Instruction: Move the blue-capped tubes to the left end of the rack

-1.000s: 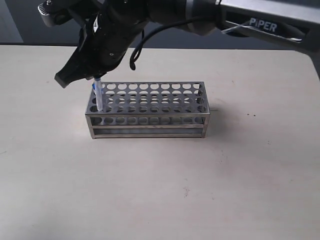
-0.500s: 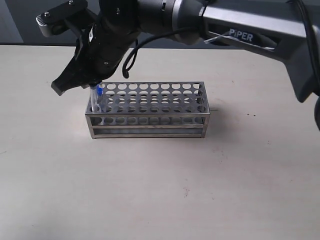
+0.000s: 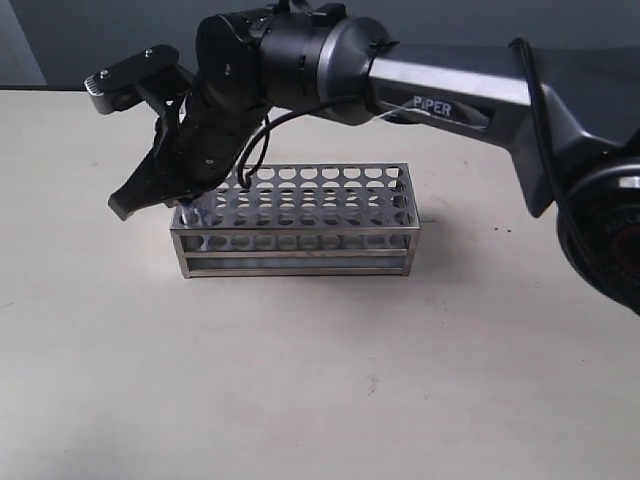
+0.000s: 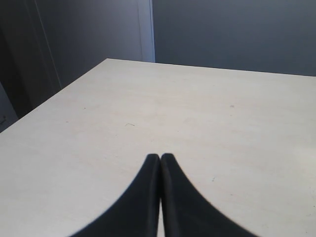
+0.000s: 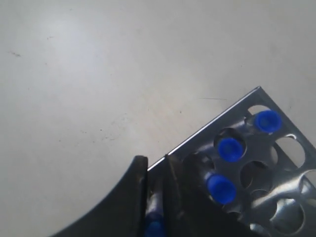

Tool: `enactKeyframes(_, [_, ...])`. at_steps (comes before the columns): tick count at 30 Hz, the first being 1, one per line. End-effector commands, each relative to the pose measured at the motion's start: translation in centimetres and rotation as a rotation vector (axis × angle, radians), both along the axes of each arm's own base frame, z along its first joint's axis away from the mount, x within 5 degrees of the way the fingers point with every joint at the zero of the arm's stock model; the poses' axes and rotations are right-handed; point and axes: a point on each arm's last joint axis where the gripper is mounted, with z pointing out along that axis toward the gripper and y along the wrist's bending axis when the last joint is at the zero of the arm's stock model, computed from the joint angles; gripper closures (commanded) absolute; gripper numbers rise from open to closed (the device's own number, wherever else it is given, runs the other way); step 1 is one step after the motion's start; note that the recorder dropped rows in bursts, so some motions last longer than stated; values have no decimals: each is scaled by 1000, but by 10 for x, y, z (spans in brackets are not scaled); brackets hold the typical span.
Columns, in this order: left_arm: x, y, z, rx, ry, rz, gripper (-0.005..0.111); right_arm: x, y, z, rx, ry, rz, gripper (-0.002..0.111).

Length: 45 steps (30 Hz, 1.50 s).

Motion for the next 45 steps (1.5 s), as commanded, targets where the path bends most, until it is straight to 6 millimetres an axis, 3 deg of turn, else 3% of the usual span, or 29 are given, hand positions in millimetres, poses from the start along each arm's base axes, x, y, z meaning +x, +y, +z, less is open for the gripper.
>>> enactKeyframes(1, [1,0,0,-6,-5,-6,106,-2,4,-13,-9,44,-1,109])
enactKeyframes(4, [1,0,0,-6,-5,-6,106,-3,3,-17,-33,63,5,106])
enactKeyframes(11, [1,0,0,-6,-5,-6,106,-7,-2,-10,-58,86,14,62])
enactKeyframes(13, [1,0,0,-6,-5,-6,106,-8,-3,-5,-54,88,10,59])
enactKeyframes(22, [1,0,0,-6,-5,-6,106,-10,-9,33,6,26,9,70])
enactKeyframes(32, [1,0,0,-6,-5,-6,106,-13,-16,59,42,-19,12,81])
enactKeyframes(34, [1,0,0,-6,-5,-6,106,-14,-18,66,54,-30,12,85])
enactKeyframes(37, [1,0,0,-6,-5,-6,106,-16,-22,79,68,-60,14,100])
enactKeyframes(39, [1,0,0,-6,-5,-6,106,-18,-26,91,90,-78,12,109])
enactKeyframes(45, [1,0,0,-6,-5,-6,106,-32,-46,140,160,-119,10,109])
